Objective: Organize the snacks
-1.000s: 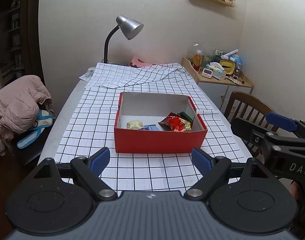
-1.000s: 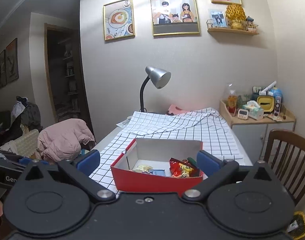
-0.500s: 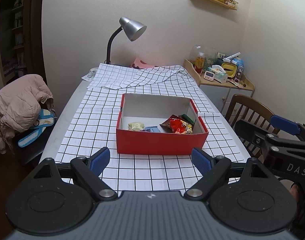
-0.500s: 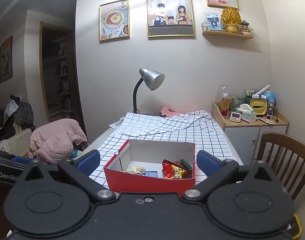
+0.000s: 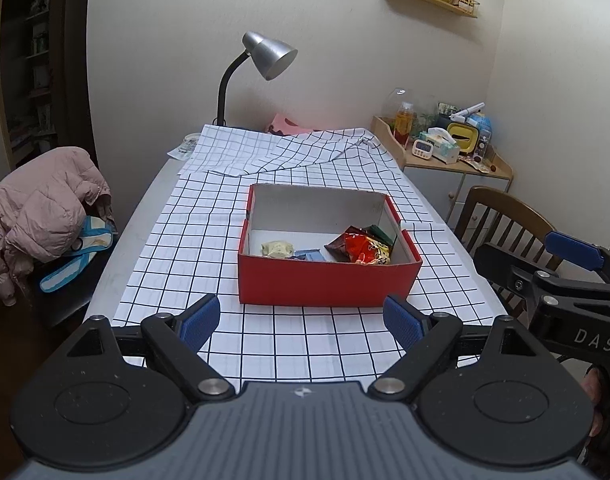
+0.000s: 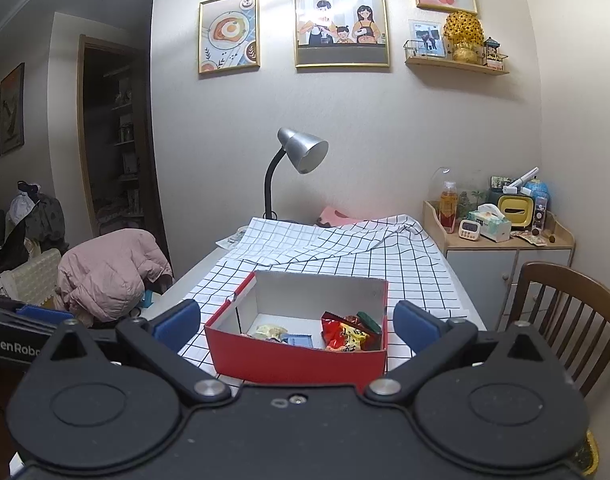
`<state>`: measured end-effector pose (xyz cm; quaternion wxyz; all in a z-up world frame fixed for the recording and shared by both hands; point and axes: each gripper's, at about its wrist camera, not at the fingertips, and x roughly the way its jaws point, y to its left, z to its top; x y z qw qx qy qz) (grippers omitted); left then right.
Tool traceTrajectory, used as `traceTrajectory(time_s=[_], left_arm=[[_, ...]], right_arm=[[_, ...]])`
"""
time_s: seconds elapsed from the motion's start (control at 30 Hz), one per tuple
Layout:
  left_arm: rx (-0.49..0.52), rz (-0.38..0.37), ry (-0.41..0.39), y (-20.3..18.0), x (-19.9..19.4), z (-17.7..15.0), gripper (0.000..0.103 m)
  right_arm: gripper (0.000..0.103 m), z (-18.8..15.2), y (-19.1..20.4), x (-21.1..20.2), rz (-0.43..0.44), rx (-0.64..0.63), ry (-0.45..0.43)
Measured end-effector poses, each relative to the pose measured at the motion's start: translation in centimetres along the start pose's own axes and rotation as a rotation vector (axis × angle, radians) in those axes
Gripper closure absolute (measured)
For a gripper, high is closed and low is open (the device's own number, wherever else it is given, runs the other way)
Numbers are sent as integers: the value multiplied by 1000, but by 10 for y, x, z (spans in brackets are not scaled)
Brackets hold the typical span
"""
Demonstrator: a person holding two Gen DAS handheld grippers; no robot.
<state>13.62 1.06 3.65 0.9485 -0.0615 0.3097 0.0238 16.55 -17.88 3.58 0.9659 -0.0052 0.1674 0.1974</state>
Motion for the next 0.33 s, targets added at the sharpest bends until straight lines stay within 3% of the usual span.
traceTrajectory(time_s=[0.33], left_arm=[[-20,-21,39,-1,9,-6,14]], right_arm=[[1,-10,-12,2,-17,28,31]])
